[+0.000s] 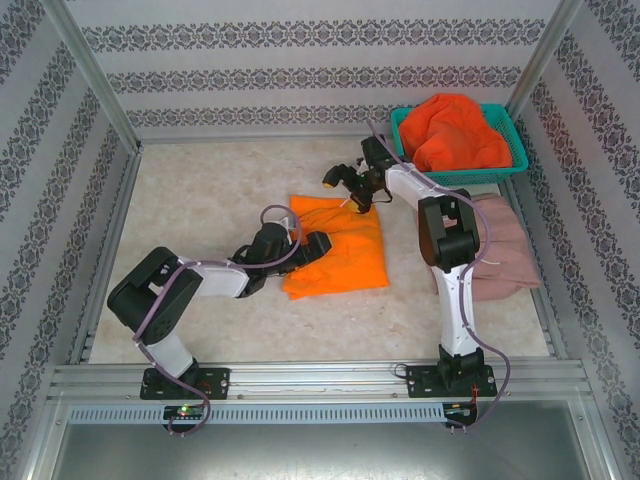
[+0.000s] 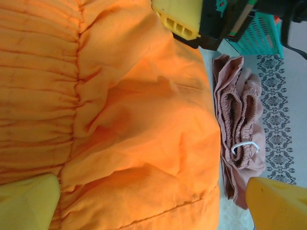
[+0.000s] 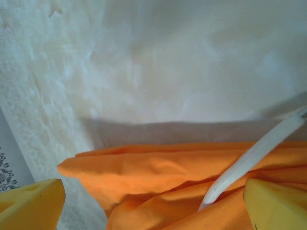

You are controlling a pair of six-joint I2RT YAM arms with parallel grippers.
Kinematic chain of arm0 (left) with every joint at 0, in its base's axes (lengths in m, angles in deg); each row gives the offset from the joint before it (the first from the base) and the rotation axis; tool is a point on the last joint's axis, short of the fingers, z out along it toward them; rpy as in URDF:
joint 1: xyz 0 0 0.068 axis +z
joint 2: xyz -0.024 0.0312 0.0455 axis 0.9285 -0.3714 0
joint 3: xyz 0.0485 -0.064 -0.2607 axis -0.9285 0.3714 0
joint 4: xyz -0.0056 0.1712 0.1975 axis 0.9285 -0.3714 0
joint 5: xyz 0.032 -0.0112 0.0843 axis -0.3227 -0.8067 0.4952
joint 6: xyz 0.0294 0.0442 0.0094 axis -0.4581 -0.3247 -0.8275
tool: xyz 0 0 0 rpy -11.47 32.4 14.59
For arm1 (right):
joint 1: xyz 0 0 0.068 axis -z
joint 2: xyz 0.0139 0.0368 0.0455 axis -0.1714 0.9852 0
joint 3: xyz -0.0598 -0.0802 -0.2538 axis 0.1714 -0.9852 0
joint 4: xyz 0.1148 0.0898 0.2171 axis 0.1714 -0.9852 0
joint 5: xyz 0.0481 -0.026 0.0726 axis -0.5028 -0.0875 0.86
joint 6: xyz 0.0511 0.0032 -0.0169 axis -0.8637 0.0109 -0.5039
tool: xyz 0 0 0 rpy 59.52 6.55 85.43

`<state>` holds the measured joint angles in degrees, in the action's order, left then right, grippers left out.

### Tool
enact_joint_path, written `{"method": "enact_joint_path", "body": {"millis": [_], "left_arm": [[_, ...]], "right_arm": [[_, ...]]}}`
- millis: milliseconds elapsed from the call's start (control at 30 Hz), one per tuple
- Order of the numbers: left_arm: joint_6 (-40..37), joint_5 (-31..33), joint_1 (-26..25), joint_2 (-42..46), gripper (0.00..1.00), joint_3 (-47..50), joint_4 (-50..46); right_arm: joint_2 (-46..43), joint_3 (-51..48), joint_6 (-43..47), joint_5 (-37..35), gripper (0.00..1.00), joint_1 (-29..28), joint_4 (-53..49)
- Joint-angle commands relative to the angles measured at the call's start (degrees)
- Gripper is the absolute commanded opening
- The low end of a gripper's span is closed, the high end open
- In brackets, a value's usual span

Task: Fold and stack the shorts

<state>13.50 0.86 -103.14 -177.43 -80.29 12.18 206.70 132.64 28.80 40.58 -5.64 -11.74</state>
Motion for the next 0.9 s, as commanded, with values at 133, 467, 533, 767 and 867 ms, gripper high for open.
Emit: {"method": "enact_joint_path", "body": {"millis": [133,467,533,767,867], "left_arm": [[1.3,3.1,-1.0,3.3,1.00,10.1,-3.6],[-9.5,6.3,-0.9,21.7,1.00,-3.9,-27.3],[-12.1,7.3,-0.9,22.9,1.00,-7.7,-31.0],[-12.1,4.7,-0.9,14.5,1.00,-13.0,-27.8],[-11.1,3.2,-0.8,8.3,0.96,-13.7,-24.9]], "right_arm": [[-0.5,2.4,-3.0,0.6,0.98,-0.6,4.7],[-24.5,-3.5,18.1,-9.0,0.98,-3.8,-2.0],[-31.0,-8.9,22.3,-13.0,0.98,-4.2,-2.7],[-48.5,-29.1,24.4,-16.7,0.98,1.6,-1.2],[-51.6,-34.2,26.2,-16.4,0.97,4.0,-2.0]]}}
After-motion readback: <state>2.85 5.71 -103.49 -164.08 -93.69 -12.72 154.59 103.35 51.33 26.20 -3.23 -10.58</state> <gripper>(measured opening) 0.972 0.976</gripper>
